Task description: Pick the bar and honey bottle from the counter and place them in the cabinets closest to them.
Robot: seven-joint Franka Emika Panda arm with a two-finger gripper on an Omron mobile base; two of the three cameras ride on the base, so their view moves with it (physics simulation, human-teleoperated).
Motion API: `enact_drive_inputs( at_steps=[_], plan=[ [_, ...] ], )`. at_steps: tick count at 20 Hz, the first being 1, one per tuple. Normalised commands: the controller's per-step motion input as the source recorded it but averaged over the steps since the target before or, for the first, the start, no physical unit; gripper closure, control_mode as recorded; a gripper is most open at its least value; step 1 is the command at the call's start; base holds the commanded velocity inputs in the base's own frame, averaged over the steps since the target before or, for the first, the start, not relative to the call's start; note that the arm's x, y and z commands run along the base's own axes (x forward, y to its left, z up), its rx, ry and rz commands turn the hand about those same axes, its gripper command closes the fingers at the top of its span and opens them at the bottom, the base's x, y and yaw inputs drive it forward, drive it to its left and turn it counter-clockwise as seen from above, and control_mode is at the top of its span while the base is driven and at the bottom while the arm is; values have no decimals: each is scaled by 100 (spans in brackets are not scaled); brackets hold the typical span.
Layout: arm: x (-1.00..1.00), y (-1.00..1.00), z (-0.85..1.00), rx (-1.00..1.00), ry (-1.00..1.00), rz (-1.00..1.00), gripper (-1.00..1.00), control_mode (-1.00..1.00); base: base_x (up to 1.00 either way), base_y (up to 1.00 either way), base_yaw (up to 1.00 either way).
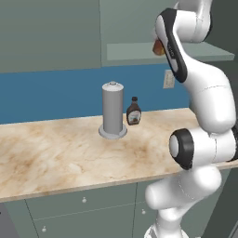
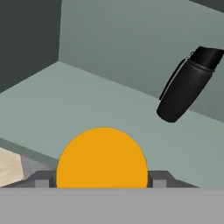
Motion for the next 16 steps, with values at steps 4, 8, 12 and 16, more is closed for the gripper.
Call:
enact_drive_inputs(
  at_steps=[4,8,12,16],
  plan=[
    [51,5,0,2,0,-4,100,-100,0,0,0],
    [50,7,-1,1,0,-4,100,-100,0,0,0],
    [51,6,-1,1,0,-4,100,-100,0,0,0],
    [50,6,0,1,0,-4,100,-100,0,0,0]
  ],
)
